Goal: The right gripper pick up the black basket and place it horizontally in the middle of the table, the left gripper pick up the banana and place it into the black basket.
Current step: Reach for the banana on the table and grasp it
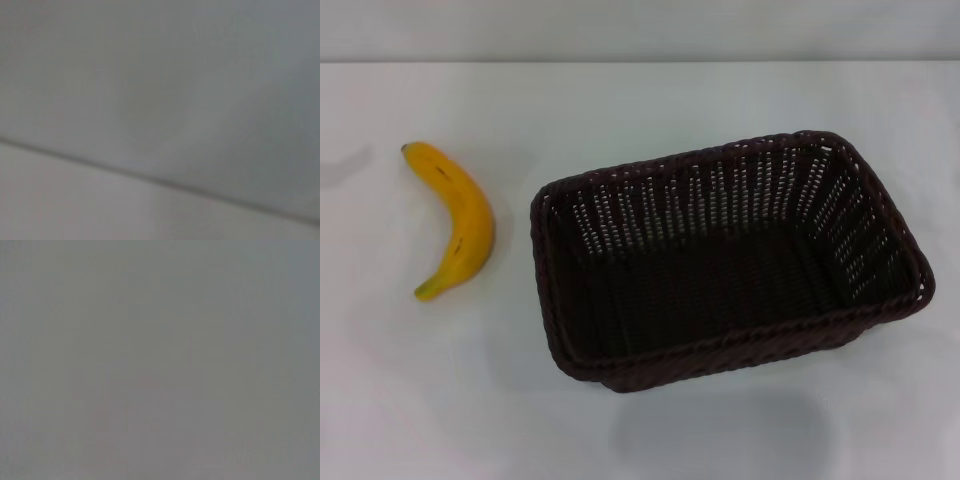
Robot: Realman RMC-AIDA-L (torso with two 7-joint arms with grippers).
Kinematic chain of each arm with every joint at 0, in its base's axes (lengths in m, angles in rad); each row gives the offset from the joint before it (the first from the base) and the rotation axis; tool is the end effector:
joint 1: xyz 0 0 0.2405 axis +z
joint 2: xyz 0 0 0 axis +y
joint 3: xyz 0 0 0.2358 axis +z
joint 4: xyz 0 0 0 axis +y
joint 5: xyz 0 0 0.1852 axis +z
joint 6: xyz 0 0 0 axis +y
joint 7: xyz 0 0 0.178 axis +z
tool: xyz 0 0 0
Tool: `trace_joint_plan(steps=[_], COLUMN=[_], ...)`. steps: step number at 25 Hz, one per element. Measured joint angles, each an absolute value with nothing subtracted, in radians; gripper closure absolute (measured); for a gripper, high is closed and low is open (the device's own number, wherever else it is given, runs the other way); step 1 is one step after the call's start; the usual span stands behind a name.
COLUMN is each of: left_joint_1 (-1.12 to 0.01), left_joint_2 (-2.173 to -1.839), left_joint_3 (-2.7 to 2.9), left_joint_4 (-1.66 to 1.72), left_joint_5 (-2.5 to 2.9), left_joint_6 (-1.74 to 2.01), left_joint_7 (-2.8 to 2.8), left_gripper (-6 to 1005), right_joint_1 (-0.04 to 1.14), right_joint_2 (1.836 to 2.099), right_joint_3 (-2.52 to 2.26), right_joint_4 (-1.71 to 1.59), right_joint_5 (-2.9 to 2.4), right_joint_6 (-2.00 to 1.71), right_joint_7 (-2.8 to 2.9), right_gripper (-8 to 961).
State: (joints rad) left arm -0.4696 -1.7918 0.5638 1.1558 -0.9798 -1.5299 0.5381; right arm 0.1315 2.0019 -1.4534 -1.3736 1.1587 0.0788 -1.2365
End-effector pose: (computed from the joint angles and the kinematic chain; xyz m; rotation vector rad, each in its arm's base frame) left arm -0.2692 0.3582 0.1872 -1.8945 -1.5065 -0.5517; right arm 0.2469 0.3893 0.1361 -1.5879 0.3730 0.2103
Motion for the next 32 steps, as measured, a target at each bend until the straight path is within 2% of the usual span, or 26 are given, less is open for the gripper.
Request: trace_joint_plan(steps=[2, 5, 6, 10, 14, 21, 27, 32], left_joint_1=[-0.53, -0.555, -0.624, -0.652, -0.667, -0.727, -0.82, -0.879], left_joint_2=[-1.771, -1.767, -1.772, -1.8, -1.805, -1.813, -1.834, -1.879], left_joint_3=[0.566, 0.567, 0.567, 0.575, 0.632, 0.656, 0.68, 0.706], left_joint_4=[1.151, 1.15, 1.15, 1.131, 1.079, 1.029, 0.952, 0.896], left_joint_5=[-0.87, -0.819, -0.677, -0.627, -0.621, -0.552, -0.389, -0.314], left_joint_6=[-1.589, -1.615, -1.665, -1.653, -1.63, -1.623, -1.623, -1.579], left_joint_7=[0.496, 0.483, 0.463, 0.468, 0.466, 0.447, 0.369, 0.311], left_gripper=[123, 124, 124, 124, 124, 124, 124, 124], right_joint_1=[0.145, 0.17, 0.175, 0.188, 0.243, 0.362, 0.346, 0.333], right_joint_2=[2.002, 2.002, 2.002, 2.003, 2.003, 2.005, 2.015, 2.009], right_joint_3=[-1.455, -1.446, -1.438, -1.38, -1.148, -0.75, -0.729, -0.718], right_joint_4=[-1.336, -1.297, -1.291, -1.301, -1.282, -1.045, -0.888, -0.714], right_joint_5=[1.207, 1.231, 1.232, 1.257, 1.36, 1.599, 1.783, 1.957], right_joint_6=[0.047, 0.038, 0.042, 0.121, 0.452, 0.942, 1.032, 1.121], right_joint_7=[-1.287, -1.318, -1.318, -1.315, -1.36, -1.715, -2.075, -2.371], right_gripper=[576, 576, 576, 575, 575, 574, 573, 573])
